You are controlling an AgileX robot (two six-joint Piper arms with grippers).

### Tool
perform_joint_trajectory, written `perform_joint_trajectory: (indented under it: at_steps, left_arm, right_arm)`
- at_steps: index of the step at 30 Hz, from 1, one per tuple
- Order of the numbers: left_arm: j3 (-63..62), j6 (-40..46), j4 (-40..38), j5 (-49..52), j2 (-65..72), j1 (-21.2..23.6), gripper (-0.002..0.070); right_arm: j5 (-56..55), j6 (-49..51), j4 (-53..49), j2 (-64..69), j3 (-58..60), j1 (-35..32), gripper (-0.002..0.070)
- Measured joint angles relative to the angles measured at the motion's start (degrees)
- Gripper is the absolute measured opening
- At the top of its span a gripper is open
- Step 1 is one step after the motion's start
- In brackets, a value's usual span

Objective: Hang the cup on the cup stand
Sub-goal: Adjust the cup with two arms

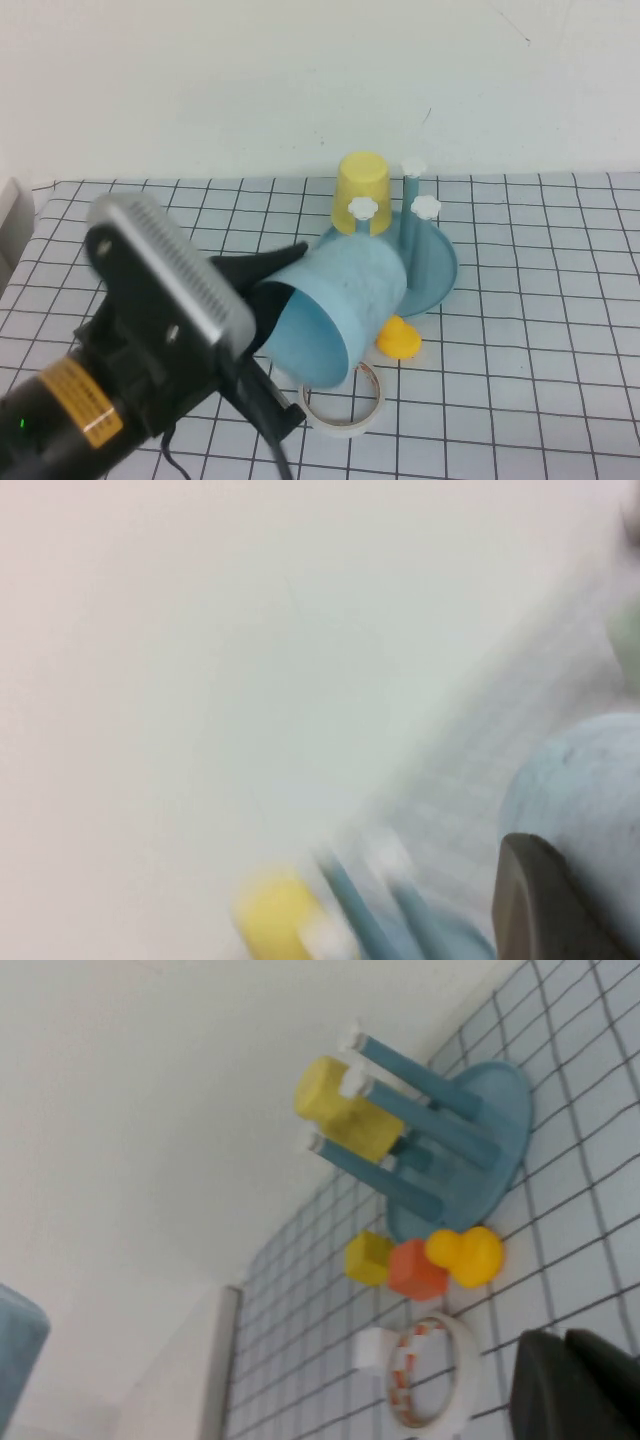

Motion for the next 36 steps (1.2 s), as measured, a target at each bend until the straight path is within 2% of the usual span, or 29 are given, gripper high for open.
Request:
perform_joint_trajectory:
  at_steps: [3, 6, 10, 12, 14, 16, 20, 21, 23, 26, 30, 36]
  left_arm:
    - [3.9, 7.6, -1.0, -16.8, 1.1, 0.0, 0.0015]
    - [4.8, 14.0, -3.6, -28.5, 3.9, 0.0, 0.0015]
    - [5.0, 16.2, -5.1, -42.2, 8.9, 0.0, 0.0015]
    - [5.0, 15.2, -5.0, -45.5, 11.5, 0.0, 0.0015]
    - [5.0, 12.5, -4.9, -46.2, 13.5, 0.0, 0.0015]
    - [5.0, 9.6, -4.6, -46.6, 15.2, 0.0, 0.0014]
    - [4.9, 7.5, -3.7, -46.7, 17.0, 0.0, 0.0014]
    - [4.9, 7.2, -3.7, -46.7, 17.2, 0.0, 0.0014]
    - [4.9, 7.1, -3.6, -46.8, 17.3, 0.1, 0.0014]
    - [4.8, 7.1, -3.6, -46.8, 17.3, 0.1, 0.0014]
    - [4.7, 7.0, -3.6, -46.9, 17.3, 0.1, 0.0014]
    - [4.5, 6.9, -3.6, -46.9, 17.3, 0.1, 0.0014]
  right_arm:
    - [0.5, -1.4, 8.9, 0.0, 0.0, 0.0, -0.0001]
    - [2.7, -5.3, 19.2, 0.0, 0.0, 0.0, -0.0001]
    - [7.4, -14.2, 32.4, 3.7, 0.0, 0.0, -0.0001]
    - [9.8, -19.2, 34.7, 7.6, -0.3, 0.0, 0.0011]
    - [11.5, -23.5, 34.9, 12.1, -2.3, 0.0, 0.0067]
    - [13.2, -28.0, 35.3, 16.3, -6.1, 0.0, 0.0174]
    - [15.2, -32.7, 36.1, 26.0, -16.0, 0.0, 0.0512]
    - [15.7, -33.7, 36.3, 28.8, -18.9, 0.0, 0.0575]
    - [17.6, -35.0, 36.4, 34.7, -22.8, 0.1, 0.0638]
    - [22.4, -35.6, 36.4, 43.3, -27.7, 1.0, 0.0677]
    - [27.1, -35.8, 36.4, 53.7, -33.0, 3.9, 0.0687]
    - [27.2, -35.8, 36.4, 64.3, -40.3, 11.3, 0.0691]
